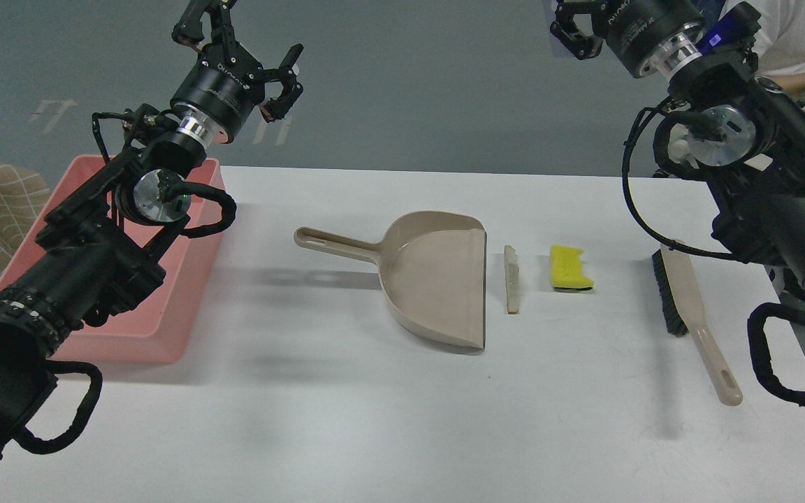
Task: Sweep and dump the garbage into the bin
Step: 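Move the left gripper down toward the beige dustpan handle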
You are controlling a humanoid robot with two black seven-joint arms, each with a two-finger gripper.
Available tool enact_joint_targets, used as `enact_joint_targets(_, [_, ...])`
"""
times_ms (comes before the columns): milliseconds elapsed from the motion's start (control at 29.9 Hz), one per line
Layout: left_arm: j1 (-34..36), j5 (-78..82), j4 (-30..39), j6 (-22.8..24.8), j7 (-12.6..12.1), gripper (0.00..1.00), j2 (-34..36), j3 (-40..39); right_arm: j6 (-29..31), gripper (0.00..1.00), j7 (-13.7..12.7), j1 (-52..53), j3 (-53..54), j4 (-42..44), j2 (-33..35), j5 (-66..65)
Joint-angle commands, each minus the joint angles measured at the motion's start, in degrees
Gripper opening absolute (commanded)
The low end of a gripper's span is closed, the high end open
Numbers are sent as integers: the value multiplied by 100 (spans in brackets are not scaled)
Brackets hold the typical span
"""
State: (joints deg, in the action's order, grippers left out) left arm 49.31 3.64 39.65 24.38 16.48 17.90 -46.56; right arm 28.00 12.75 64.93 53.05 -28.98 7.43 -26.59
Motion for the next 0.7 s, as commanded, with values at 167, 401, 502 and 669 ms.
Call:
enact_joint_targets(167, [26, -3, -19, 32, 57, 98, 47, 68, 0, 100, -36, 37, 329, 191, -66, 31])
enact_joint_targets(401, [122, 14, -124, 172, 66, 98, 205, 51, 0, 100, -10, 37, 355, 226, -22, 40])
enact_joint_targets(502, [114, 6, -159, 362, 4, 98, 232, 24, 0, 100, 8, 28, 364, 226, -22, 31])
enact_joint_targets(669, [114, -47, -440, 362, 13, 98, 197, -186, 0, 100, 25, 54, 373, 226, -22, 31])
